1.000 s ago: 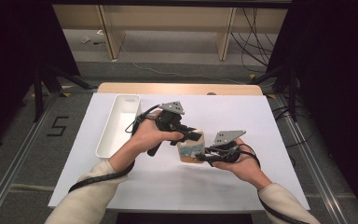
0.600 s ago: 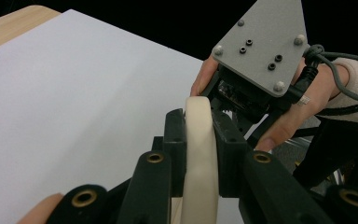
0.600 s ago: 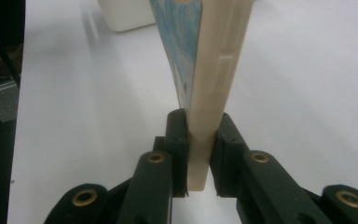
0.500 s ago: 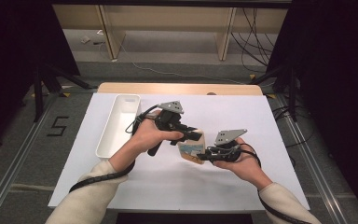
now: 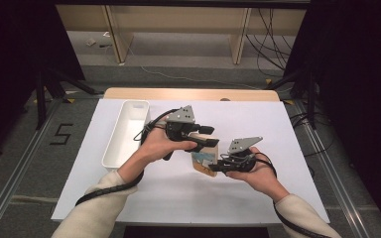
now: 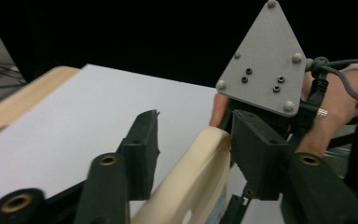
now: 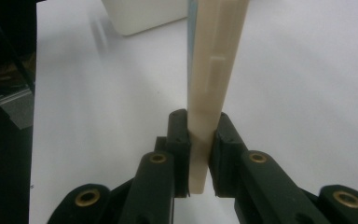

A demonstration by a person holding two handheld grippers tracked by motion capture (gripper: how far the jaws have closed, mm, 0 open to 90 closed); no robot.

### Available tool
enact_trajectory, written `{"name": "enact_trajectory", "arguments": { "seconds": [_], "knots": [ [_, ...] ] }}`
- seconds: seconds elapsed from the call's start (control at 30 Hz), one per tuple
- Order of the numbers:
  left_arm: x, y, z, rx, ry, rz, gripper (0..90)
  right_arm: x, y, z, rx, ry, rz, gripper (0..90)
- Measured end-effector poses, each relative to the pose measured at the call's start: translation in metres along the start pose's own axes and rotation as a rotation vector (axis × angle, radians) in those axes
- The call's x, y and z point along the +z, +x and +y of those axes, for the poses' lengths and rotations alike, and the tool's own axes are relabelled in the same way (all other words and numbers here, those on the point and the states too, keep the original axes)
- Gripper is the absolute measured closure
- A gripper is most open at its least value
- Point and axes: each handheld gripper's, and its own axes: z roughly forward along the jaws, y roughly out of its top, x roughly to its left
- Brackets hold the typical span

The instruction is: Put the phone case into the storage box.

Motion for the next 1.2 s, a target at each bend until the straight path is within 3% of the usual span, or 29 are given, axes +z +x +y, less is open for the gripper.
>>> {"name": "enact_trajectory", "arguments": {
  "seconds": [0.27, 0.47, 0.57, 0.7, 0.8, 1.2],
  "knots": [
    [-0.016, -0.005, -0.002, -0.045, -0.033, 0.059, 24.4, -0.004, -0.001, 0.001, 0.039, -0.013, -0.05, 80.9],
    [-0.029, -0.009, -0.014, -0.085, -0.05, 0.169, 6.0, -0.006, 0.0, 0.002, 0.08, -0.035, -0.103, 80.8],
    [-0.034, -0.01, -0.02, -0.111, -0.062, 0.215, 1.0, -0.007, 0.0, 0.002, 0.105, -0.04, -0.12, 80.8],
    [-0.035, -0.011, -0.028, -0.141, -0.081, 0.284, 0.0, -0.005, 0.001, 0.003, 0.129, -0.038, -0.144, 80.8],
    [-0.032, -0.013, -0.031, -0.139, -0.085, 0.32, 0.0, -0.004, 0.002, 0.004, 0.139, -0.033, -0.158, 80.8],
    [-0.008, -0.016, -0.03, -0.151, -0.073, 0.358, 0.0, 0.001, 0.007, 0.006, 0.155, -0.03, -0.185, 80.8]
  ]
}}
